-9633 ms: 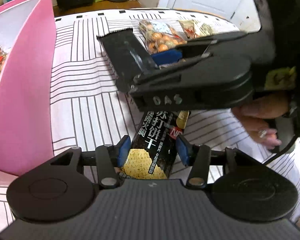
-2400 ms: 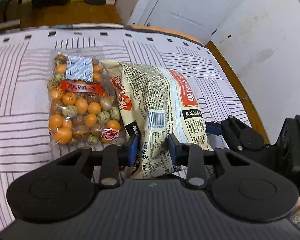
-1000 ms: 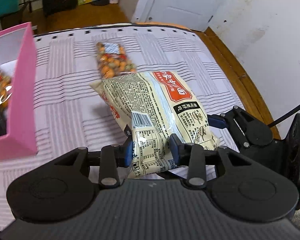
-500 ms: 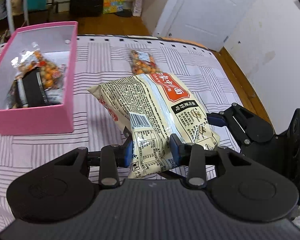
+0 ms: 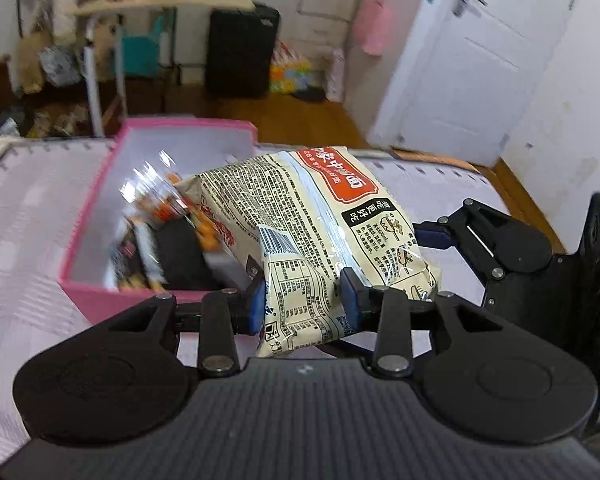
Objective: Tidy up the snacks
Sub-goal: 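Carry the cream bag over the pink box with both grippers, then open both grippers to drop the cream bag into the box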
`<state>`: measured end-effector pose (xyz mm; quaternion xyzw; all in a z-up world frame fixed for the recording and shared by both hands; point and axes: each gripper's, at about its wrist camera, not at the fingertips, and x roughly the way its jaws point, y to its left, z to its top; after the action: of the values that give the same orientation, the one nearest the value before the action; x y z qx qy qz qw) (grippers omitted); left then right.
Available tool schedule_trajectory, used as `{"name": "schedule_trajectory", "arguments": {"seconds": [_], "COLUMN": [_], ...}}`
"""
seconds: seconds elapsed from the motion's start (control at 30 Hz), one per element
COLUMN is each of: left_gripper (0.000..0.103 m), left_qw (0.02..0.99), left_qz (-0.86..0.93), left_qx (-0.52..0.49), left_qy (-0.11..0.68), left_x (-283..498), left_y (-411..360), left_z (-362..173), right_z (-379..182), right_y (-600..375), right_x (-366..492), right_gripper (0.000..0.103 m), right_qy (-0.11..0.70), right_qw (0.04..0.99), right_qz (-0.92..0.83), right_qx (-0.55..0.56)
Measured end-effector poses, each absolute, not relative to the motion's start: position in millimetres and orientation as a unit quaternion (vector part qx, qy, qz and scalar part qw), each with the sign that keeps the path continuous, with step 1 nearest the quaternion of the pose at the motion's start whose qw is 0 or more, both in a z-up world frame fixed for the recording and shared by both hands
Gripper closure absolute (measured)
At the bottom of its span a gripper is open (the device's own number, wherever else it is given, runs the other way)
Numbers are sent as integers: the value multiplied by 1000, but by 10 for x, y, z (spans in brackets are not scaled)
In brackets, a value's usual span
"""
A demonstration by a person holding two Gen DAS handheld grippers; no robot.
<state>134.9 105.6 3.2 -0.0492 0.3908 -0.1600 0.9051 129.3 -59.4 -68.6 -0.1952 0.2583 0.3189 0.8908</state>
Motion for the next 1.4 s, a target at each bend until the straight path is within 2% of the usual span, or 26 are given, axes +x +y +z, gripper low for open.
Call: {"name": "schedule_trajectory", "arguments": {"seconds": [0.4,0.73,0.9,1.17,1.4], "left_gripper": [68,67,61,61,61], "left_qw": [916,899,908,914,920], "left_qz": [-97,-44,-34,-50,-117], "left_qx": [-58,-64,-63,-18,8], "left_qy": [384,431,412,403,373], "left_x": [2416,3128,3044,2664,2371], "left_y": [1514,1669,1640,1386,941], "left_z": [-215,-564,-519,-235,152], "right_z": [-911,-1264,-1178,-728,-420], "right_y": [-79,156,5,-696,-1323], "right_x": [2312,2802,2659,2110,1686], "right_gripper": [6,5,4,4,4], "right_qy": [301,330,319,282,272], "right_qw": [884,876,881,900,914], "right_qz": [323,315,304,315,282], "right_qx": [-155,-158,-173,-102,-108]}}
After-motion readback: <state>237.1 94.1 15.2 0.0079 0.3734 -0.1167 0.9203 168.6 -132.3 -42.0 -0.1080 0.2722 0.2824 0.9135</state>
